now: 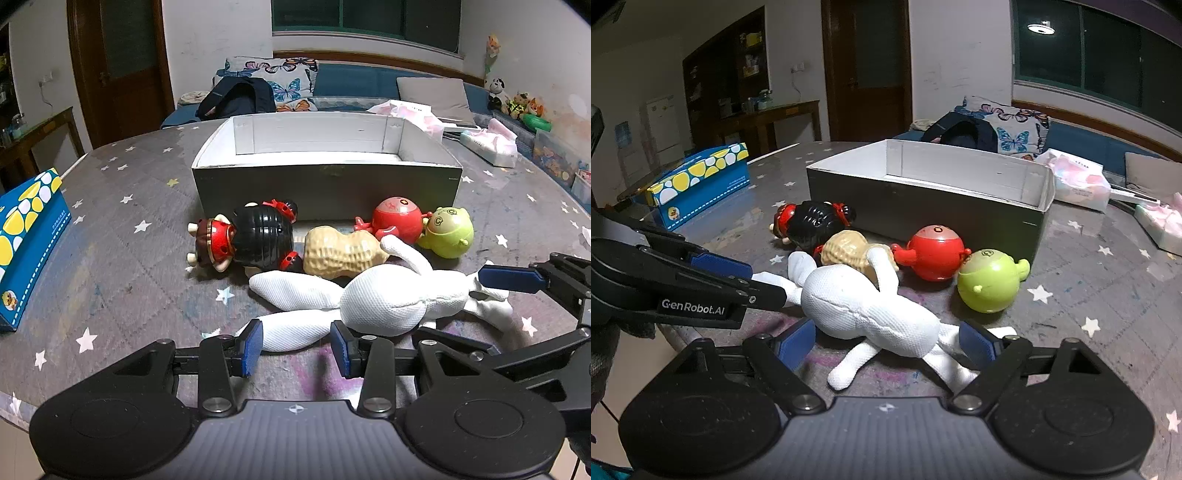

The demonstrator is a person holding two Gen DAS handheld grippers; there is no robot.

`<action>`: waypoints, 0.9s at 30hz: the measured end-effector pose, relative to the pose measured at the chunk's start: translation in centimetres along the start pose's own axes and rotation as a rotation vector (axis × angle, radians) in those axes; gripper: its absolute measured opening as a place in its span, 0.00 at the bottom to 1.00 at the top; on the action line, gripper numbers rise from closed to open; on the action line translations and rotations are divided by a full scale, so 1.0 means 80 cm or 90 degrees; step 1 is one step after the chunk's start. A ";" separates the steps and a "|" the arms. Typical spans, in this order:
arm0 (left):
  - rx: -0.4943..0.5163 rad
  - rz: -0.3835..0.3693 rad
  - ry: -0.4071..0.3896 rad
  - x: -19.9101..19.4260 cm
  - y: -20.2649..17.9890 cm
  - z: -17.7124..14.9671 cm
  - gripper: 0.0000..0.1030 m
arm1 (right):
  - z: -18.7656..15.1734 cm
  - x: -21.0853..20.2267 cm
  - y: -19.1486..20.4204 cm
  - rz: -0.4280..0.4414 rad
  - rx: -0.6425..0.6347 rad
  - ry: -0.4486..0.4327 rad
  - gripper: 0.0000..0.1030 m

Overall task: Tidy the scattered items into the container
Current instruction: 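Move both grippers toward the white plush rabbit in front of the box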

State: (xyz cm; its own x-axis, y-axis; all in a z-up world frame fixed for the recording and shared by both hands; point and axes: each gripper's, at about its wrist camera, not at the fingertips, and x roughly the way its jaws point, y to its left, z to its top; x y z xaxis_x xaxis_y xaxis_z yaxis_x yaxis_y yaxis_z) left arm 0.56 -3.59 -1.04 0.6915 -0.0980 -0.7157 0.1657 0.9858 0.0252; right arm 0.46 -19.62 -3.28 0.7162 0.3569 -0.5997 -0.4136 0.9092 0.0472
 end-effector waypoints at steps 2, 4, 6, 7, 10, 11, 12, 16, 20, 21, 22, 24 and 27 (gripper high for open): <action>0.003 0.000 0.000 -0.001 0.000 0.002 0.41 | 0.002 0.001 0.000 0.000 -0.006 0.002 0.83; 0.006 -0.002 -0.001 -0.001 0.001 0.004 0.41 | 0.004 0.003 -0.001 0.002 -0.012 0.006 0.82; 0.010 -0.003 -0.001 -0.001 0.002 0.005 0.41 | 0.006 0.005 0.000 0.005 -0.022 0.012 0.81; 0.011 -0.004 0.000 -0.001 0.003 0.005 0.41 | 0.007 0.006 0.001 0.006 -0.027 0.013 0.81; 0.013 -0.006 0.005 0.000 0.005 0.006 0.41 | 0.007 0.009 0.001 0.012 -0.034 0.018 0.80; 0.014 -0.007 0.006 0.000 0.006 0.006 0.41 | 0.007 0.010 0.001 0.014 -0.036 0.020 0.80; 0.016 -0.009 0.007 0.001 0.007 0.005 0.41 | 0.007 0.011 0.002 0.015 -0.040 0.022 0.80; 0.023 -0.017 0.009 0.000 0.011 0.006 0.41 | 0.008 0.013 0.000 0.018 -0.046 0.028 0.78; 0.027 -0.029 0.011 0.001 0.015 0.007 0.41 | 0.009 0.015 -0.005 0.021 -0.044 0.034 0.74; 0.030 -0.033 0.012 0.001 0.015 0.008 0.41 | 0.010 0.015 -0.005 0.022 -0.045 0.035 0.74; 0.033 -0.037 0.013 0.001 0.016 0.009 0.41 | 0.010 0.015 -0.006 0.023 -0.046 0.036 0.73; 0.041 -0.042 0.012 0.001 0.015 0.009 0.41 | 0.012 0.016 -0.006 0.025 -0.051 0.036 0.73; 0.055 -0.050 0.012 0.002 0.013 0.011 0.41 | 0.014 0.019 -0.007 0.030 -0.059 0.039 0.72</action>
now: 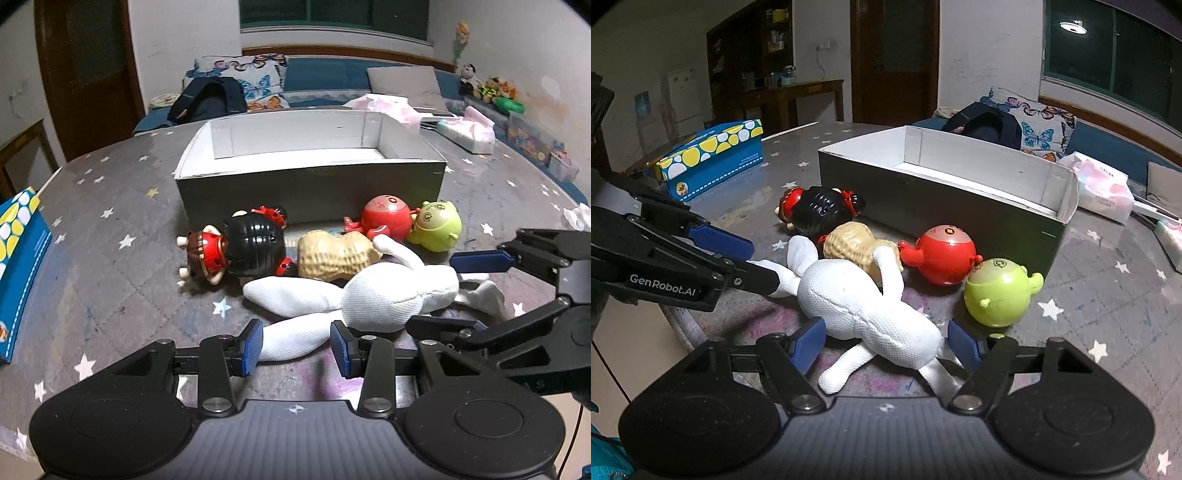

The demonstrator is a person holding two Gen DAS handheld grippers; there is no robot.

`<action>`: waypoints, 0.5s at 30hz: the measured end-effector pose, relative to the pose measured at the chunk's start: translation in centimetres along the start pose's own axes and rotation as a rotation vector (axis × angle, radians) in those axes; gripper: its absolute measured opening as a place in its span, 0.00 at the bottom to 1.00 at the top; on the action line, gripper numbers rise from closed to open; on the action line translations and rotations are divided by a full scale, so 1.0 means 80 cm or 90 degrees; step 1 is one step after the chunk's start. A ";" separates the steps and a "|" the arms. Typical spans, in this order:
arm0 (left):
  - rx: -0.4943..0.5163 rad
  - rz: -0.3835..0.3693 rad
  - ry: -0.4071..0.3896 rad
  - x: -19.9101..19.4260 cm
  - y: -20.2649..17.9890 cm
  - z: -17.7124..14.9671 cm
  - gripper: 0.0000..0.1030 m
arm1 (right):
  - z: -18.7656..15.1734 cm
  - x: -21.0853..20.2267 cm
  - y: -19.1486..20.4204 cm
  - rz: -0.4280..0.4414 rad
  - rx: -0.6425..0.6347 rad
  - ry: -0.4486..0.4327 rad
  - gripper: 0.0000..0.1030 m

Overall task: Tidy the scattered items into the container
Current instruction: 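Move both grippers toward the white plush rabbit in front of the box, then close both grippers on the white plush rabbit's body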

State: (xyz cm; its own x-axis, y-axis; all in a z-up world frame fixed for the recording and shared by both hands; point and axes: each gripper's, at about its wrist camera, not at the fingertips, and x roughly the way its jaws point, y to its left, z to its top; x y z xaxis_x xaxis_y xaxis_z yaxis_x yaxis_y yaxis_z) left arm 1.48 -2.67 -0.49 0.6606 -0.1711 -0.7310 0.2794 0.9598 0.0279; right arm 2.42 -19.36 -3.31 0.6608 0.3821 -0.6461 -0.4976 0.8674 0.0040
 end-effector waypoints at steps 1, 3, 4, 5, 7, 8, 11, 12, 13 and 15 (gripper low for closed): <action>0.004 0.000 0.001 0.001 -0.001 0.001 0.41 | 0.001 0.001 0.000 0.002 -0.002 0.001 0.72; 0.010 -0.005 -0.002 0.002 -0.003 0.002 0.41 | 0.002 0.003 0.000 0.005 -0.003 0.002 0.72; 0.013 -0.010 -0.001 0.003 -0.004 0.003 0.41 | 0.002 0.004 -0.001 0.008 -0.003 0.003 0.72; 0.017 -0.014 0.001 0.004 -0.005 0.003 0.41 | 0.002 0.005 -0.001 0.010 -0.004 0.005 0.72; 0.027 -0.016 0.006 0.007 -0.008 0.003 0.41 | 0.001 0.007 -0.001 0.011 -0.007 0.008 0.72; 0.030 -0.017 0.010 0.009 -0.008 0.003 0.41 | 0.001 0.008 -0.001 0.012 -0.009 0.008 0.72; 0.033 -0.020 0.023 0.016 -0.008 0.002 0.41 | 0.002 0.010 -0.002 0.014 -0.011 0.010 0.72; 0.033 -0.022 0.025 0.018 -0.008 0.002 0.41 | 0.002 0.011 -0.002 0.015 -0.013 0.011 0.72; 0.033 -0.025 0.025 0.019 -0.007 0.002 0.41 | 0.002 0.011 -0.002 0.014 -0.015 0.012 0.72; 0.032 -0.034 0.027 0.021 -0.006 0.002 0.38 | 0.002 0.013 -0.003 0.014 -0.020 0.015 0.72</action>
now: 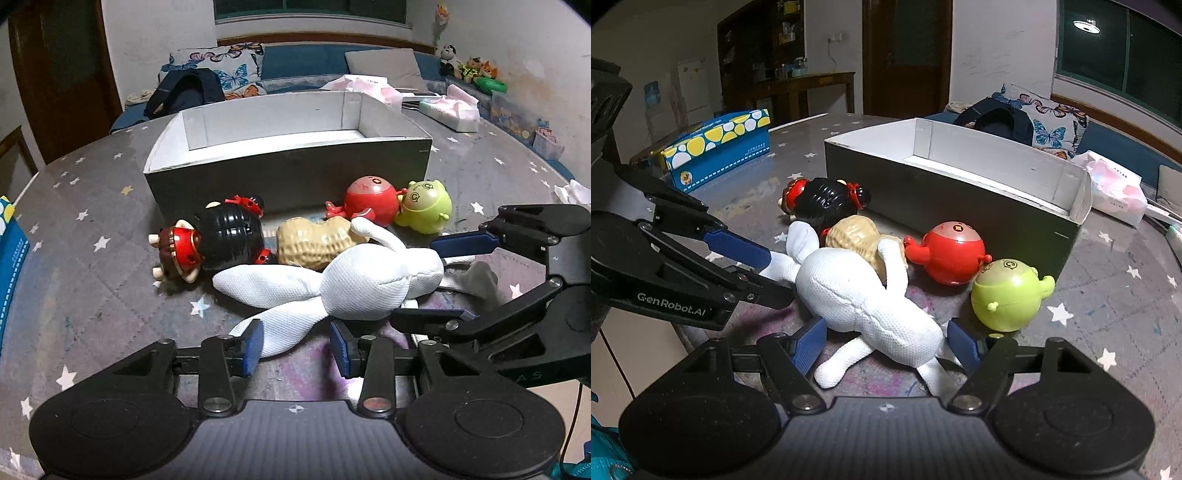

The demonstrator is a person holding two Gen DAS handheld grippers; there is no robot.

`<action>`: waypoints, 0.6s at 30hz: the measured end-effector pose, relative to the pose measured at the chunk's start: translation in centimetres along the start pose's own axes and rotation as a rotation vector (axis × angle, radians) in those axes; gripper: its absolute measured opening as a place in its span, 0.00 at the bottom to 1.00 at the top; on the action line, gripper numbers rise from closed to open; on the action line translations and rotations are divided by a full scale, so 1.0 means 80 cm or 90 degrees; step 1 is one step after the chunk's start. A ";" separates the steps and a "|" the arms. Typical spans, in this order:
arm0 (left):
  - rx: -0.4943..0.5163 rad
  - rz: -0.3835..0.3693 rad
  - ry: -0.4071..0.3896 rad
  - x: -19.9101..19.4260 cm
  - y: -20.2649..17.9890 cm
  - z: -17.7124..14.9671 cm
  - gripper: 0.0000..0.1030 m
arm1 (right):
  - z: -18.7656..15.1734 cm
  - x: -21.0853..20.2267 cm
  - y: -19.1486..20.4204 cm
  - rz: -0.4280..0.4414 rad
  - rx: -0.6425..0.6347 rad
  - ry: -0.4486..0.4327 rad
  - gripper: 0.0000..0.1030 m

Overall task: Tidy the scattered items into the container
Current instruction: 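Close both grippers on the white plush rabbit's body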

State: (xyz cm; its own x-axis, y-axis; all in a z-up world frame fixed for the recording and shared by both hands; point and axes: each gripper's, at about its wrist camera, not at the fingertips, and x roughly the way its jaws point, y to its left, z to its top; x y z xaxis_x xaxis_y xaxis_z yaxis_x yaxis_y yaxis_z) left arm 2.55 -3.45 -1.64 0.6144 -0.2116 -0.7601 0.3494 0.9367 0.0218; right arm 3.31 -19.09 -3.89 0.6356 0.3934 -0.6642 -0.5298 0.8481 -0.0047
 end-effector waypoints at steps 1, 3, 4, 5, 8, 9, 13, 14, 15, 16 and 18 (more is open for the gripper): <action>-0.001 -0.007 0.001 0.001 0.001 0.000 0.36 | 0.000 0.001 0.000 0.000 -0.002 0.002 0.72; -0.005 -0.018 0.003 0.005 0.003 0.001 0.31 | 0.000 0.003 0.000 -0.002 -0.007 0.005 0.67; -0.007 -0.020 0.004 0.008 0.004 0.001 0.29 | 0.000 0.004 0.000 -0.002 -0.008 0.006 0.65; -0.008 -0.023 0.006 0.011 0.005 0.002 0.26 | -0.001 0.004 -0.001 -0.002 -0.008 0.007 0.62; -0.011 -0.033 0.003 0.015 0.008 0.002 0.19 | 0.000 0.005 -0.004 -0.002 -0.004 0.007 0.56; -0.013 -0.037 0.001 0.015 0.009 0.002 0.17 | 0.000 0.004 -0.004 -0.002 -0.003 0.006 0.52; -0.028 -0.064 -0.004 0.013 0.016 -0.001 0.12 | 0.000 0.002 -0.007 0.003 0.005 0.003 0.45; -0.032 -0.067 -0.004 0.013 0.018 -0.001 0.11 | -0.001 0.001 -0.006 0.002 0.003 0.002 0.45; -0.036 -0.071 -0.005 0.012 0.020 -0.001 0.11 | -0.001 0.001 -0.006 0.002 0.002 0.002 0.44; -0.039 -0.074 -0.006 0.012 0.021 -0.002 0.11 | -0.001 0.000 -0.006 0.003 0.001 0.003 0.44; -0.037 -0.071 -0.006 0.011 0.022 -0.002 0.11 | -0.002 0.000 -0.005 0.002 -0.001 0.003 0.43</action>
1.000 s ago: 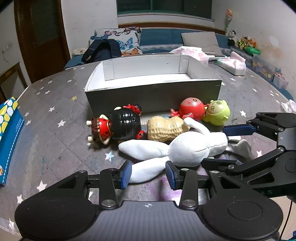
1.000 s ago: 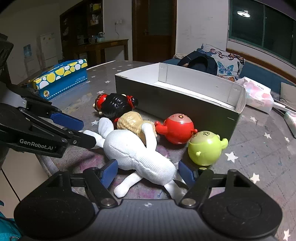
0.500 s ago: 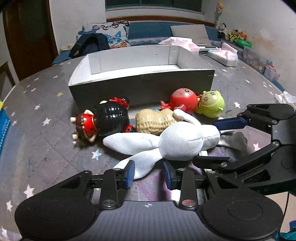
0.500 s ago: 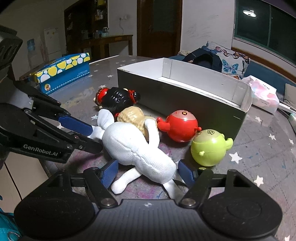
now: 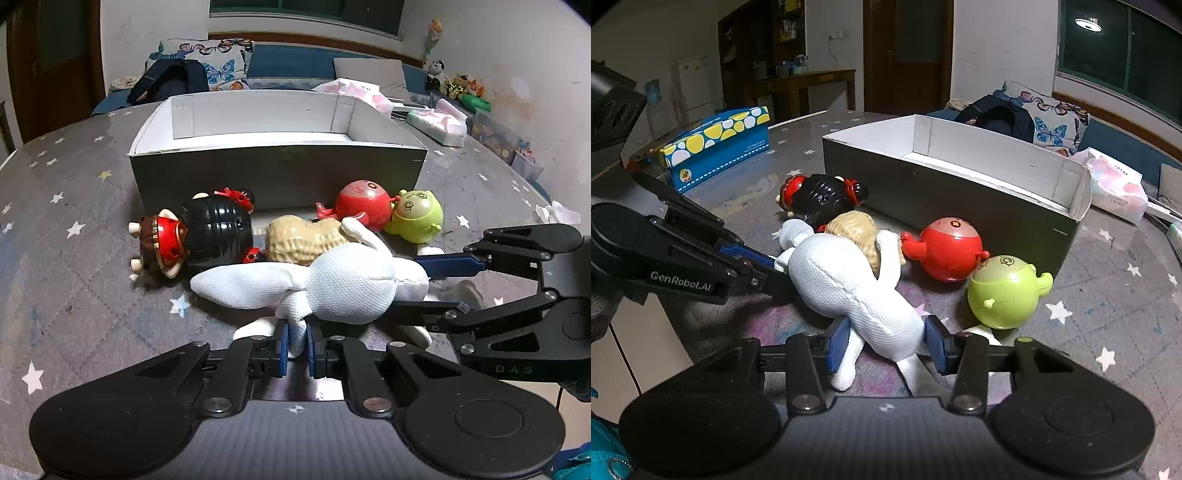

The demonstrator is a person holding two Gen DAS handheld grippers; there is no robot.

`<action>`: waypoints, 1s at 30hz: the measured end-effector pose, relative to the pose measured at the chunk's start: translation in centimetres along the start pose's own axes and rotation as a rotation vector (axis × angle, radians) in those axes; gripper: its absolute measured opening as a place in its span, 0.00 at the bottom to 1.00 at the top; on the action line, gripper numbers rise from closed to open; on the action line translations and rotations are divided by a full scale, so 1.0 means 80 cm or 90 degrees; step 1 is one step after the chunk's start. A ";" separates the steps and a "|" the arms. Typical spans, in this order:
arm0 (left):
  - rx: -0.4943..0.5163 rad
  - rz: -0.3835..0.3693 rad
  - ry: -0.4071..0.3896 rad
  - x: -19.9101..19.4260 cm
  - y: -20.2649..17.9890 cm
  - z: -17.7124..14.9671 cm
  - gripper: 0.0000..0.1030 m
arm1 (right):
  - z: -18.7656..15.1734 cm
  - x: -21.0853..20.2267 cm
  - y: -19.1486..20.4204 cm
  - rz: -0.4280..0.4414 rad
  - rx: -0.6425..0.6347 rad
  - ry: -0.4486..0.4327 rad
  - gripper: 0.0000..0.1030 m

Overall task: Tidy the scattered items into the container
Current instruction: 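Close both grippers on the white plush rabbit's body, then lift the rabbit with both grippers and carry it into the white box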

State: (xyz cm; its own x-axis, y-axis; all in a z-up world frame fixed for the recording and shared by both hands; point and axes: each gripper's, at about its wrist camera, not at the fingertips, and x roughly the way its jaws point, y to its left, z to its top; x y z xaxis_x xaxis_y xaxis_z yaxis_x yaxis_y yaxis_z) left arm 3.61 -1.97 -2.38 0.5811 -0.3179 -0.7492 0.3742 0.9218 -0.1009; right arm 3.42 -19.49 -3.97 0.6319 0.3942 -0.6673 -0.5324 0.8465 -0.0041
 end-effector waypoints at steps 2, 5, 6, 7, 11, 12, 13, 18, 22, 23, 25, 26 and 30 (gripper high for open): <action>0.010 0.003 -0.001 -0.001 -0.001 0.001 0.12 | 0.000 0.000 0.000 0.001 -0.001 0.001 0.43; 0.016 0.009 0.006 0.002 -0.001 0.003 0.14 | 0.000 0.001 0.000 0.001 -0.003 0.003 0.43; 0.017 0.009 0.006 0.003 -0.001 0.004 0.14 | 0.001 0.002 0.000 0.001 -0.004 0.004 0.44; 0.018 0.010 0.006 0.004 -0.002 0.005 0.14 | 0.001 0.003 0.000 0.000 -0.005 0.003 0.44; 0.024 0.009 0.003 0.008 -0.002 0.005 0.14 | 0.001 0.004 0.001 -0.002 -0.010 0.004 0.44; 0.023 0.008 0.002 0.006 -0.002 0.005 0.11 | 0.001 0.003 0.002 -0.003 -0.013 0.003 0.43; 0.021 0.004 -0.001 0.004 -0.002 0.005 0.10 | 0.002 0.001 0.003 -0.004 -0.015 0.003 0.42; 0.015 -0.018 -0.031 -0.022 -0.005 0.010 0.08 | 0.010 -0.022 0.006 -0.013 -0.030 -0.018 0.39; 0.024 -0.023 -0.084 -0.051 -0.010 0.035 0.08 | 0.033 -0.049 0.002 -0.030 -0.058 -0.058 0.39; 0.027 -0.024 -0.097 -0.056 -0.012 0.044 0.08 | 0.041 -0.053 0.000 -0.036 -0.065 -0.067 0.39; 0.031 -0.024 -0.119 -0.060 -0.013 0.065 0.08 | 0.061 -0.058 -0.009 -0.053 -0.081 -0.085 0.39; 0.033 -0.023 -0.128 -0.061 -0.012 0.075 0.08 | 0.071 -0.059 -0.013 -0.062 -0.088 -0.093 0.39; 0.028 -0.012 -0.151 -0.052 -0.005 0.118 0.08 | 0.109 -0.052 -0.030 -0.086 -0.114 -0.109 0.39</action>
State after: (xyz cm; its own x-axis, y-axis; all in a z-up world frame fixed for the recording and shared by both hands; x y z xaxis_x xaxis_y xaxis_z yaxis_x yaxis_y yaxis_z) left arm 7.86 -3.12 6.92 0.7255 -0.3828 -0.5720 0.4142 0.9065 -0.0813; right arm 6.99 -20.04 5.30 0.7821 0.3495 -0.5159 -0.5178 0.8251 -0.2260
